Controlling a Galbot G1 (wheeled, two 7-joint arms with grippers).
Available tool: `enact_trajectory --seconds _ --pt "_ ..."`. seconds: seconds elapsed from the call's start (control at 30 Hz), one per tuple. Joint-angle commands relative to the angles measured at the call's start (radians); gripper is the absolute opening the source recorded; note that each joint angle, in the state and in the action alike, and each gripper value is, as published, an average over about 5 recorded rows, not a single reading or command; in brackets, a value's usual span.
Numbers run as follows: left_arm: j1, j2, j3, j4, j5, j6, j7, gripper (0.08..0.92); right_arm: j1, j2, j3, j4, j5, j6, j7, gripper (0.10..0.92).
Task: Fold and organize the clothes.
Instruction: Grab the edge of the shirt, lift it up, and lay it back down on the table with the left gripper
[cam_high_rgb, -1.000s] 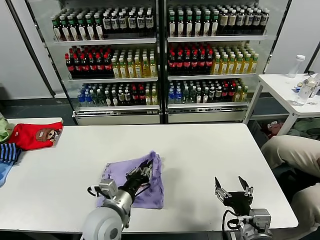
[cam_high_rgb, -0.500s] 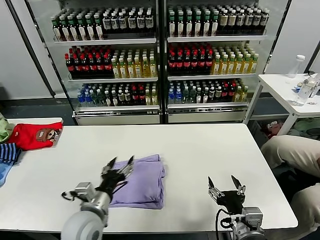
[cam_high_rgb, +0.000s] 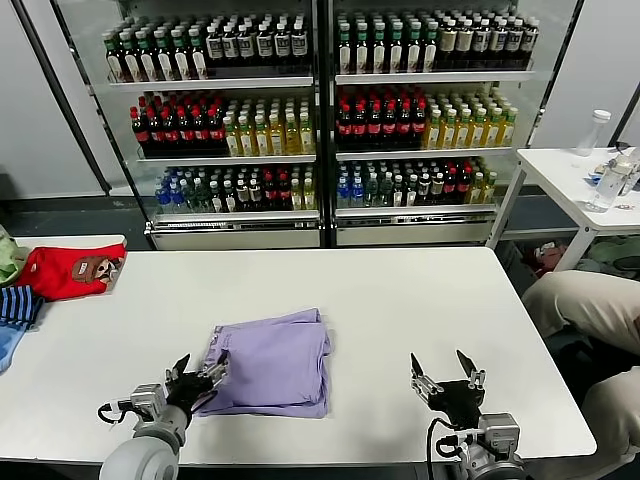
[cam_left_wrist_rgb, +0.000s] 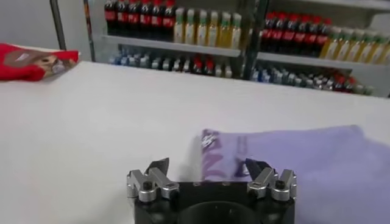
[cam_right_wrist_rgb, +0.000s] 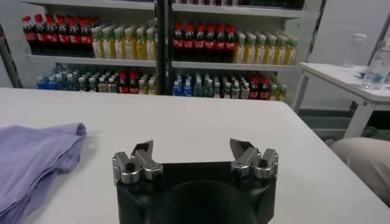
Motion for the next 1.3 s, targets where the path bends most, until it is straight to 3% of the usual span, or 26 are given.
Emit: enact_trajectory --seconds 0.03,0.2,0.6,0.8,0.93,1.03,1.3 --pt "-0.001 0.020 -0.029 0.043 -0.071 0.030 0.077 0.821 0.002 0.003 0.000 -0.001 -0.003 0.000 0.001 0.823" --pt "-0.012 0.009 -0.015 0.037 -0.128 0.052 0.080 0.759 -0.003 0.006 0.008 0.003 -0.004 0.000 0.001 0.823" --pt "-0.009 -0.001 -0.003 0.050 -0.134 0.054 0.074 0.416 -0.008 0.017 0.008 0.009 -0.013 0.000 0.001 0.823" --pt "0.013 0.021 -0.075 -0.077 -0.131 0.062 0.052 0.243 -0.008 0.018 0.010 0.010 -0.014 0.000 0.000 0.823" --pt "0.036 0.094 -0.238 -0.204 -0.121 0.077 0.059 0.132 -0.008 0.016 0.011 0.011 -0.014 0.000 -0.001 0.823" --pt "0.065 0.186 -0.384 -0.240 -0.119 0.078 0.083 0.096 -0.006 0.014 0.013 0.012 -0.013 0.000 -0.002 0.823" --pt "0.153 0.439 -0.695 -0.126 -0.057 0.079 0.211 0.095 0.021 0.011 0.001 0.001 -0.008 0.004 -0.012 0.823"
